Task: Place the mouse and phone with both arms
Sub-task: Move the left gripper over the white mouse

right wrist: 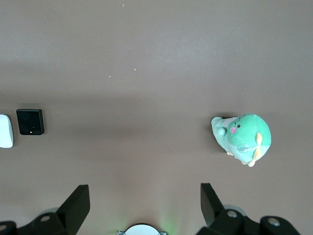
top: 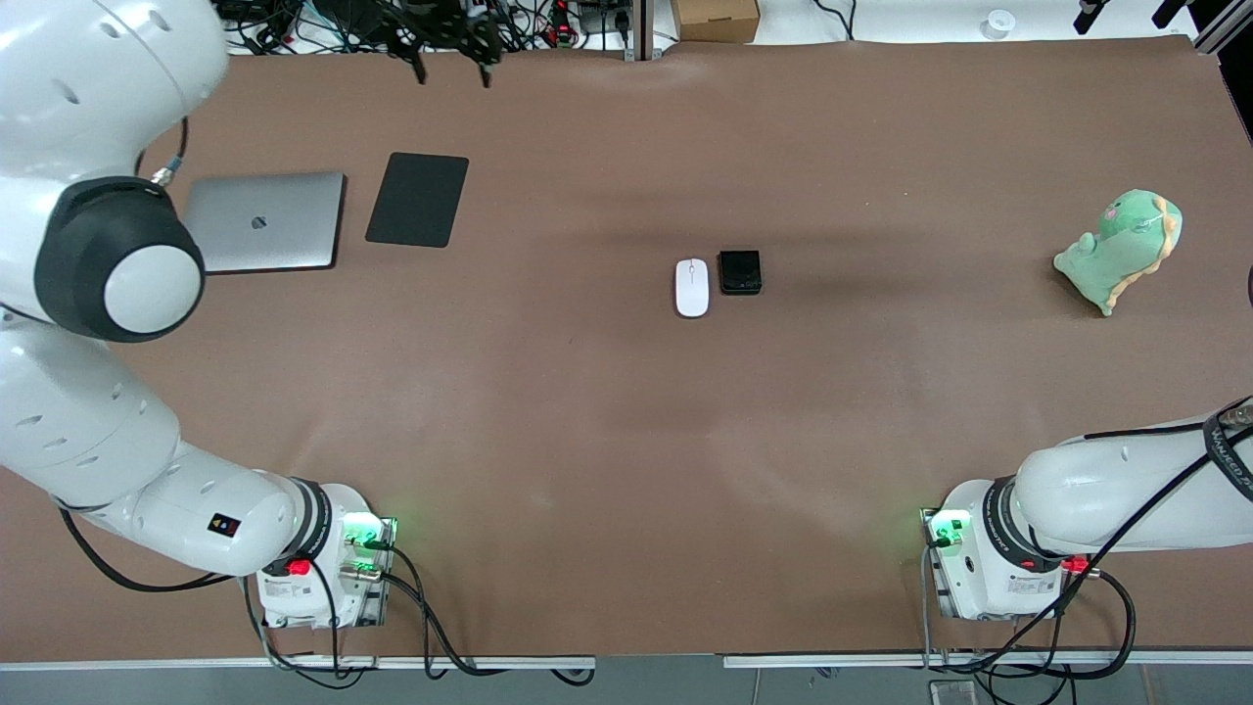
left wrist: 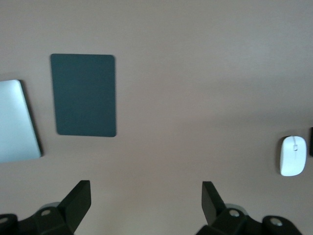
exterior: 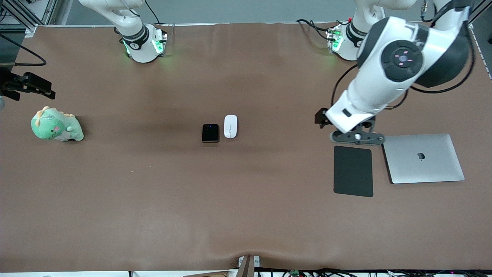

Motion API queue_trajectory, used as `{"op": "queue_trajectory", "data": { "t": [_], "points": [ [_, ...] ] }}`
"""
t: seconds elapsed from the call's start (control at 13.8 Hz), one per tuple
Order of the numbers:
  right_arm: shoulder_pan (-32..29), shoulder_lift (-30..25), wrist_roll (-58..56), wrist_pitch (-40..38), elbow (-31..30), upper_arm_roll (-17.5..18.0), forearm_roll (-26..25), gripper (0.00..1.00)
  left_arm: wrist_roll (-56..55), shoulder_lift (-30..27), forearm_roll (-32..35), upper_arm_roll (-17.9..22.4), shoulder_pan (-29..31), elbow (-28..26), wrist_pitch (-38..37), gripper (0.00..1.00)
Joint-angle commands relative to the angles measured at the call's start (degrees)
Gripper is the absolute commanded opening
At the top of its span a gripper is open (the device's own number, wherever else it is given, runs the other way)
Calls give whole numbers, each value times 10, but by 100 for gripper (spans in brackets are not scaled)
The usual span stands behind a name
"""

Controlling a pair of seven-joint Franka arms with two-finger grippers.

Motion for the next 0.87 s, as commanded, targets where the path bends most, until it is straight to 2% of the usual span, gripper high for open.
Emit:
{"op": "queue_trajectory", "data": {
  "t": [0.0,0.51,0.8],
  "points": [
    [-5,-9,-6,5,-10,4,0,100,-24,32,-8,3,-29,11,34,100],
    [-4,-9,-6,5,-10,4,0,100,-135,112,-2,4,-104,16,165,100],
    [-3,-9,-6,6,-10,4,0,100,-171,140,0,5,-140,16,206,100]
  ]
}}
